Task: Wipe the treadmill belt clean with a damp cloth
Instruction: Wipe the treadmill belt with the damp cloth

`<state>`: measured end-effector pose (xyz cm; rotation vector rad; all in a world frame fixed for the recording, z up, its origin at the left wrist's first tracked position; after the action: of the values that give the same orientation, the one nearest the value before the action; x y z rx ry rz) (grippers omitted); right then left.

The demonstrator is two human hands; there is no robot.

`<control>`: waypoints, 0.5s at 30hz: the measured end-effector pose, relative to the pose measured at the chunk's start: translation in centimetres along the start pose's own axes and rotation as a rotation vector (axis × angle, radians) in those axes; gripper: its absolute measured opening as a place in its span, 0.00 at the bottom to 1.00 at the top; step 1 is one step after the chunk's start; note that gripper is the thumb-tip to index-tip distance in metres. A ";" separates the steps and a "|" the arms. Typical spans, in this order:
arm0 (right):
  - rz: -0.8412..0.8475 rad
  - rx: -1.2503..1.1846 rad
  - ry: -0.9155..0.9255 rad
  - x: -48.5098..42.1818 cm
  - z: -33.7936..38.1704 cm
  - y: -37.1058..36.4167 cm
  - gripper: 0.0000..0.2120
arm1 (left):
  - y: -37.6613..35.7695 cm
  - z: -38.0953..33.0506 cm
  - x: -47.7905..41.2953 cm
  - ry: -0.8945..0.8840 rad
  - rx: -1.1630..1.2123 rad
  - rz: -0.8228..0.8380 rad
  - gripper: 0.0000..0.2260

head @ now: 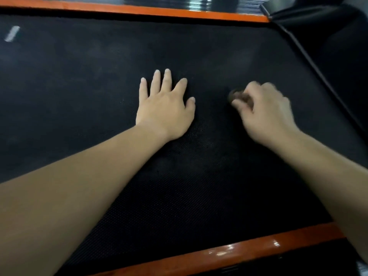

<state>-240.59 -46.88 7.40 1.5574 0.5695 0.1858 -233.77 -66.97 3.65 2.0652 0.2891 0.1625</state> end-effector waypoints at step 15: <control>0.033 -0.132 0.260 -1.1 2.2 -0.4 0.13 | -0.3 -0.3 0.2 -0.007 -0.085 -0.029 0.27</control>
<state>-240.67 -49.35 7.08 1.4245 0.7204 0.4474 -233.70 -66.54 3.55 1.9763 0.3022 0.1472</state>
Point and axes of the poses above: each hand's wrist, its own x-axis away from the middle knuckle, its own y-axis out of the back of the hand, z = x × y, the point moved 5 cm from there along -x, towards the middle knuckle, and after that the axes turned 13 degrees about x, right-handed, at the moved point
